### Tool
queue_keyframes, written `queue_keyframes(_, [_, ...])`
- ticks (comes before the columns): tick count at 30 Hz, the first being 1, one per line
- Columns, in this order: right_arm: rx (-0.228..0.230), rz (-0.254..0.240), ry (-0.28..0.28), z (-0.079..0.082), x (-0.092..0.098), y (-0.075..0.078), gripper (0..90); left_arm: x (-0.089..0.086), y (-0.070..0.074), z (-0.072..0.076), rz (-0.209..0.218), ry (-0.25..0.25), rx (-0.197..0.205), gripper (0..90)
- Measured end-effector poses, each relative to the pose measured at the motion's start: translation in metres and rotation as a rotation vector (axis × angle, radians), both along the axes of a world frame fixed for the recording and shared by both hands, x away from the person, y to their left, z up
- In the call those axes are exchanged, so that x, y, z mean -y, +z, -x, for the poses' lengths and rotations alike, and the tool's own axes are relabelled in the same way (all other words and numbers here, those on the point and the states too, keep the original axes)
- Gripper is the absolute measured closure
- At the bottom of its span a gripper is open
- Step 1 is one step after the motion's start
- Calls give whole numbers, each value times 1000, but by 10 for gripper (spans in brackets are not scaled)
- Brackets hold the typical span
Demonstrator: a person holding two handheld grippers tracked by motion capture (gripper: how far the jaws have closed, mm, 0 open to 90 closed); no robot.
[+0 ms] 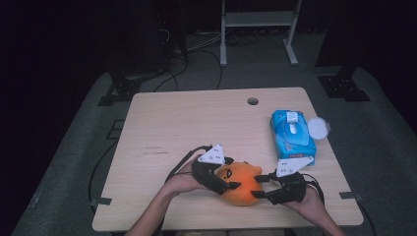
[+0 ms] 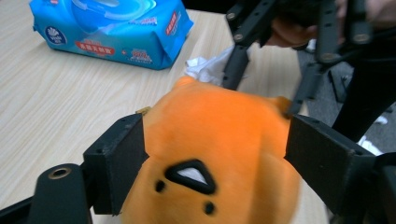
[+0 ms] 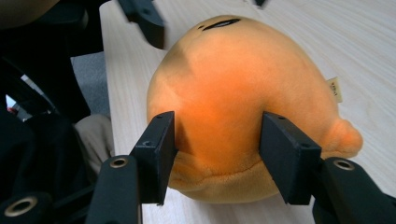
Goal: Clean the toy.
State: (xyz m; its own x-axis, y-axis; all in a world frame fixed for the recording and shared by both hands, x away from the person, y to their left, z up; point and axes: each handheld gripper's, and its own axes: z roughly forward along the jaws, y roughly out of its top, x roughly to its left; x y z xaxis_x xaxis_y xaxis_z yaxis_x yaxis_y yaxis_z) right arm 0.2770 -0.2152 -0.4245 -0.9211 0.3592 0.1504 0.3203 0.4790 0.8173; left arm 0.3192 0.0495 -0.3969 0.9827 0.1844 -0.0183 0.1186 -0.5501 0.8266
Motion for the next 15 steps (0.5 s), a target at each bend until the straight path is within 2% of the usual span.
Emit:
queue_keyframes(4, [0,-2,3,1,2,-1,440,11,-3,-5,-28,-25,16,196])
queue_keyframes(6, [-4,-6,4,1,2,0,433,14,-7,-7,-49,-34,10,214])
queue_keyframes(8, [-7,-6,-2,0,4,0,432,15,-10,-8,-45,-29,-3,225])
queue_keyframes(11, [-15,-19,-7,1,10,1,428,15,-16,-5,-60,-38,4,229])
queue_keyframes(12, [-18,-21,-13,1,13,2,418,15,-18,-4,-75,-46,18,229])
queue_keyframes(15, [-24,-36,-39,2,21,2,412,15,-19,0,-83,-64,37,223])
